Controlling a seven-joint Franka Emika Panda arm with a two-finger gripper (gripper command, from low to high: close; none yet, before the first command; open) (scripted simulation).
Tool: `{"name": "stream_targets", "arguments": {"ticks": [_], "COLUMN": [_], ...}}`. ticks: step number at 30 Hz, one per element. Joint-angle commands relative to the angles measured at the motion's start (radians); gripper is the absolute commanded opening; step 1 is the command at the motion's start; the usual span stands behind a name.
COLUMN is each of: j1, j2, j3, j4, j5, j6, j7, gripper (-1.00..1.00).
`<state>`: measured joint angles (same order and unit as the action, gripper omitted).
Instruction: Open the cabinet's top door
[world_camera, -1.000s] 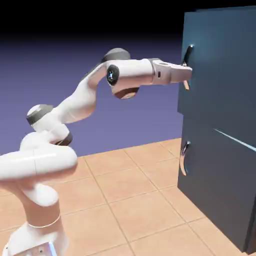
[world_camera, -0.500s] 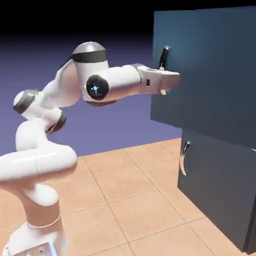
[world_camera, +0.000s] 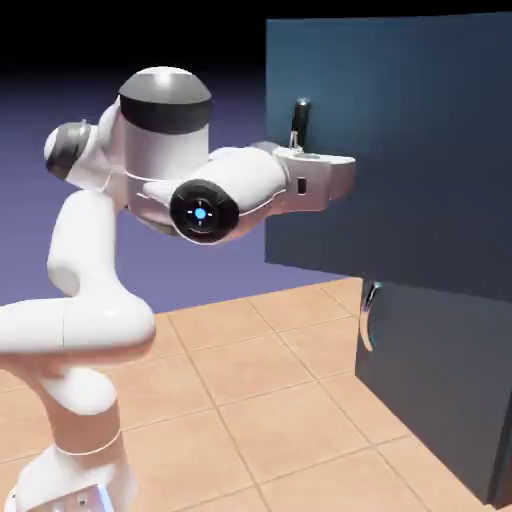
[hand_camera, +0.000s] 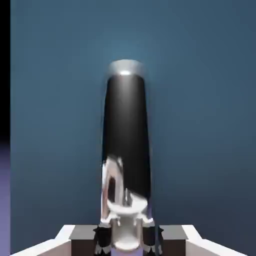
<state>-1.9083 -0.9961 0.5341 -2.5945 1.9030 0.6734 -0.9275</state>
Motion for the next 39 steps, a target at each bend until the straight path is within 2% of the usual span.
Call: {"name": "stream_targets", "arguments": {"ticks": [1,9,20,28,39], "j1": [-0.024,-0.191,-0.287,-0.25,-0.07], "j2": [0.036,0.326,0.725,1.015,1.386], "j3": [0.007,0.107,0.285,0.372,0.39], "j4": [0.025,0.258,0.582,0.783,1.087], "j5": [-0.032,-0.297,-0.594,-0.749,-0.898], "j6": [-0.029,-0.176,-0.158,-0.091,-0.071], "j7": [-0.029,-0.254,-0.381,-0.328,-0.162], "gripper": [-1.0,-1.0,-1.0,-1.0,-1.0]}}
